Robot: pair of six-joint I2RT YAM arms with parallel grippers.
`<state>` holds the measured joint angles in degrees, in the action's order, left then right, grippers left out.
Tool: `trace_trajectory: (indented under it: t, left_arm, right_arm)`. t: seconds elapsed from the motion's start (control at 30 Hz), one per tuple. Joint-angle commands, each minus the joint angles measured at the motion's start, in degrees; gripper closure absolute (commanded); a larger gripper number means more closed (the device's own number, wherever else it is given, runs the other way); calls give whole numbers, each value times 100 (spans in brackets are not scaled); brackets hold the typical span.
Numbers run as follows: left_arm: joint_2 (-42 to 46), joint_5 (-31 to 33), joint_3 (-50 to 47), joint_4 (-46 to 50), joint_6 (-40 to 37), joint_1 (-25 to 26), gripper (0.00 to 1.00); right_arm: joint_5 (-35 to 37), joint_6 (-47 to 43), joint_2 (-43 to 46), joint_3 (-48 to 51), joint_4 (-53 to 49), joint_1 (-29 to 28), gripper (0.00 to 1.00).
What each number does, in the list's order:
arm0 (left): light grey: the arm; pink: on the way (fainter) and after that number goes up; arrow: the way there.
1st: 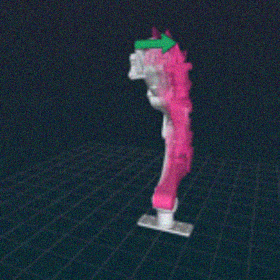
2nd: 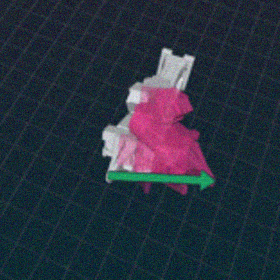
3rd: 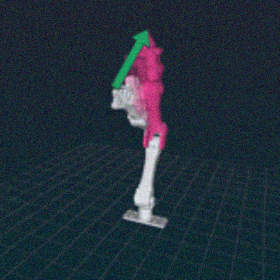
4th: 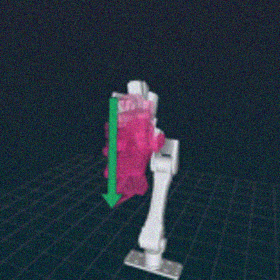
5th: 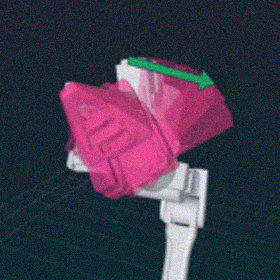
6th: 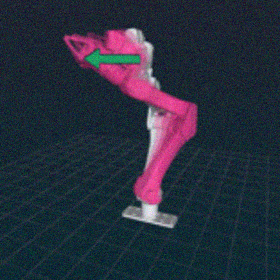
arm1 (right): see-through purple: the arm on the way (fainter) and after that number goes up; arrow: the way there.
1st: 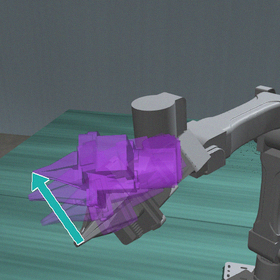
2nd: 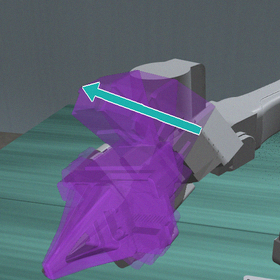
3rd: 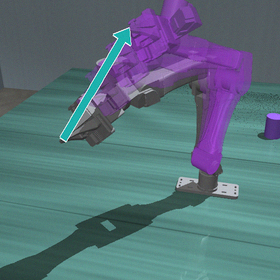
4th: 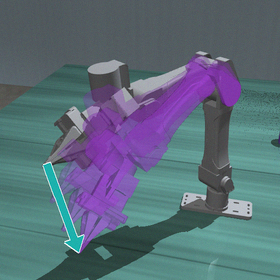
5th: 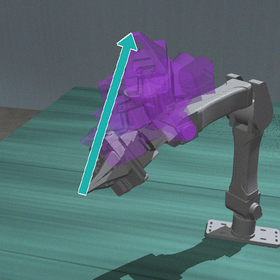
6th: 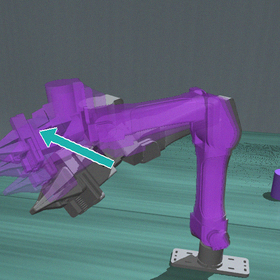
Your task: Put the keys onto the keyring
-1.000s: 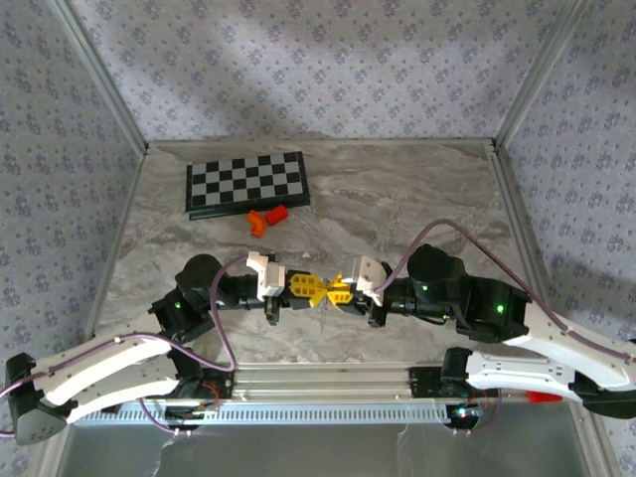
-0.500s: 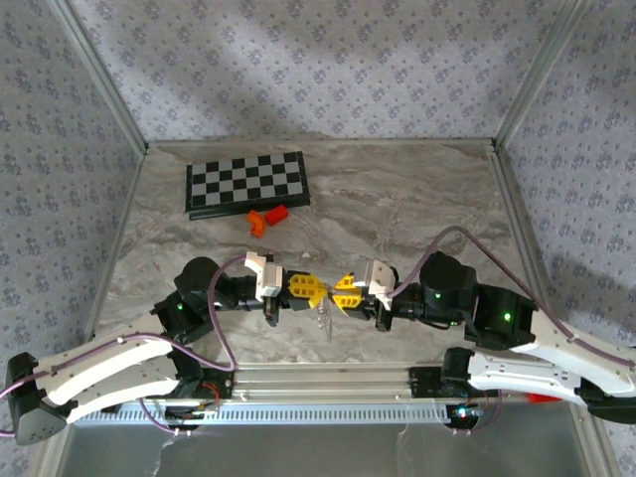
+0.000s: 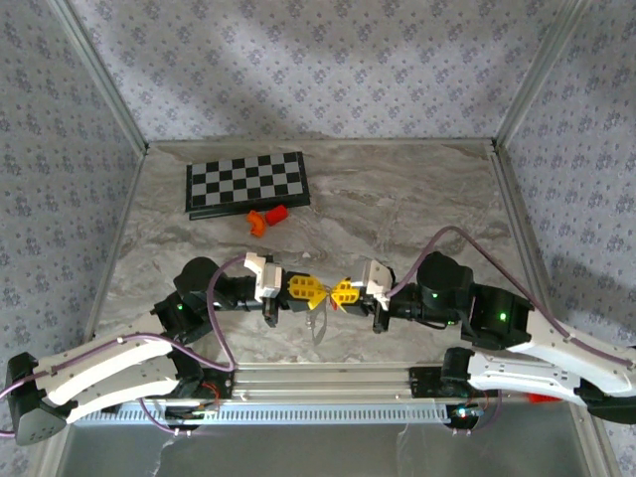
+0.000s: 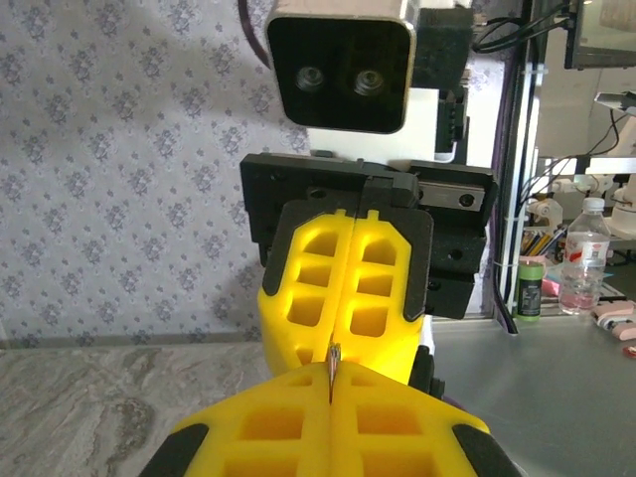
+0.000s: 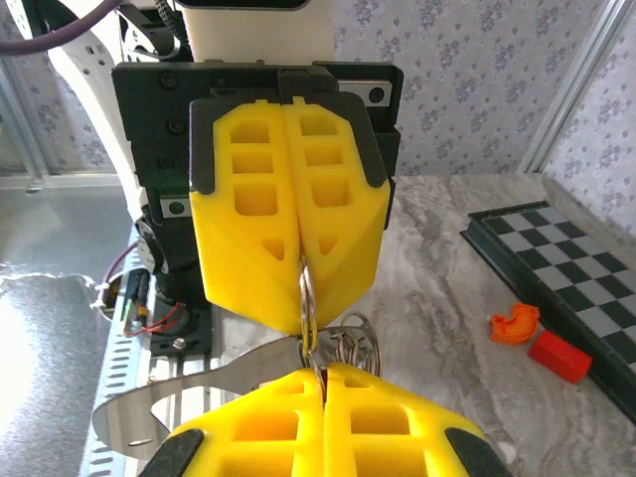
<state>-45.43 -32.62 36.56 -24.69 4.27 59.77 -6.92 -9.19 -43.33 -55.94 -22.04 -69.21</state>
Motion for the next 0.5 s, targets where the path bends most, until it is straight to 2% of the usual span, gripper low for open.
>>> trace_trajectory:
  t: [0.0, 0.47]
  left_arm:
    - [94, -306, 119, -543, 151, 33, 100]
    - [-90, -649, 143, -712, 322, 35, 100]
  right_arm:
    - [-189, 49, -140, -100, -61, 39, 99]
    - [-720, 9, -423, -269, -203, 11, 100]
